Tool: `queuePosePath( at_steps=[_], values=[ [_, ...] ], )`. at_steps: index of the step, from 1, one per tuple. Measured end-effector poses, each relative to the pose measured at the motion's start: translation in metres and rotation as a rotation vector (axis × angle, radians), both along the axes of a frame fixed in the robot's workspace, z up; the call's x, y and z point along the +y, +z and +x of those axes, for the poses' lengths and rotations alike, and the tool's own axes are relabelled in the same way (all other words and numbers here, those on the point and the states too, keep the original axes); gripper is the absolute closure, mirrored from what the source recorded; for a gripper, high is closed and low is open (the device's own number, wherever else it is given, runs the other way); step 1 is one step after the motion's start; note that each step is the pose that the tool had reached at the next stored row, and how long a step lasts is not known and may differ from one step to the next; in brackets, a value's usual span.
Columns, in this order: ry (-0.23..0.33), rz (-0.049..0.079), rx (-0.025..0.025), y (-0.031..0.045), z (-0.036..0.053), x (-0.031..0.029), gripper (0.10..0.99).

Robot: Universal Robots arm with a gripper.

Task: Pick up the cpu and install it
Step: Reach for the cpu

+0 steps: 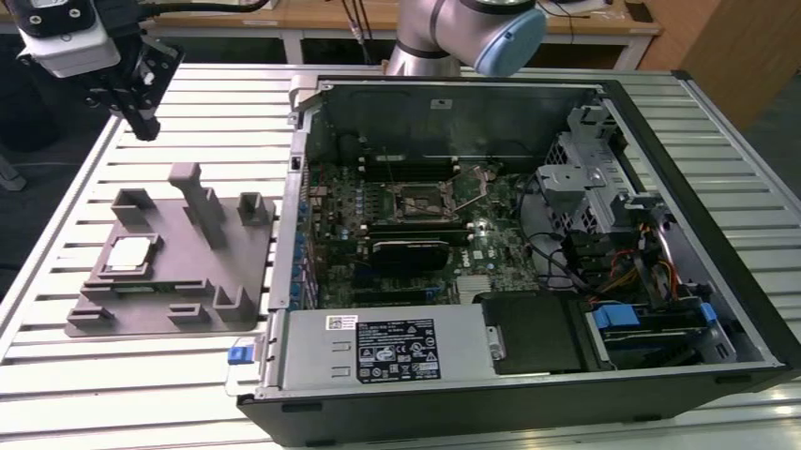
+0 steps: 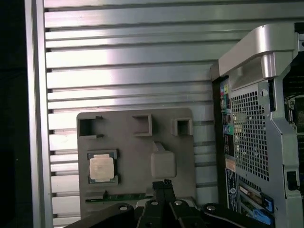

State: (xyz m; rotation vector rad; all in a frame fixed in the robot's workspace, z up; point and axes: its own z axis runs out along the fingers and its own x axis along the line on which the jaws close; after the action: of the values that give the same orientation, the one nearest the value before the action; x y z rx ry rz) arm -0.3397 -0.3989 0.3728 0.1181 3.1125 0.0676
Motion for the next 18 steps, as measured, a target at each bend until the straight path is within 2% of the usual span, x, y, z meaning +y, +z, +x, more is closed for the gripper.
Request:
queuePosePath(
  at_steps=[18],
  values=[
    [0.0, 0.0, 0.0, -0.0183, -0.0175, 0.0, 0.98]
  ],
)
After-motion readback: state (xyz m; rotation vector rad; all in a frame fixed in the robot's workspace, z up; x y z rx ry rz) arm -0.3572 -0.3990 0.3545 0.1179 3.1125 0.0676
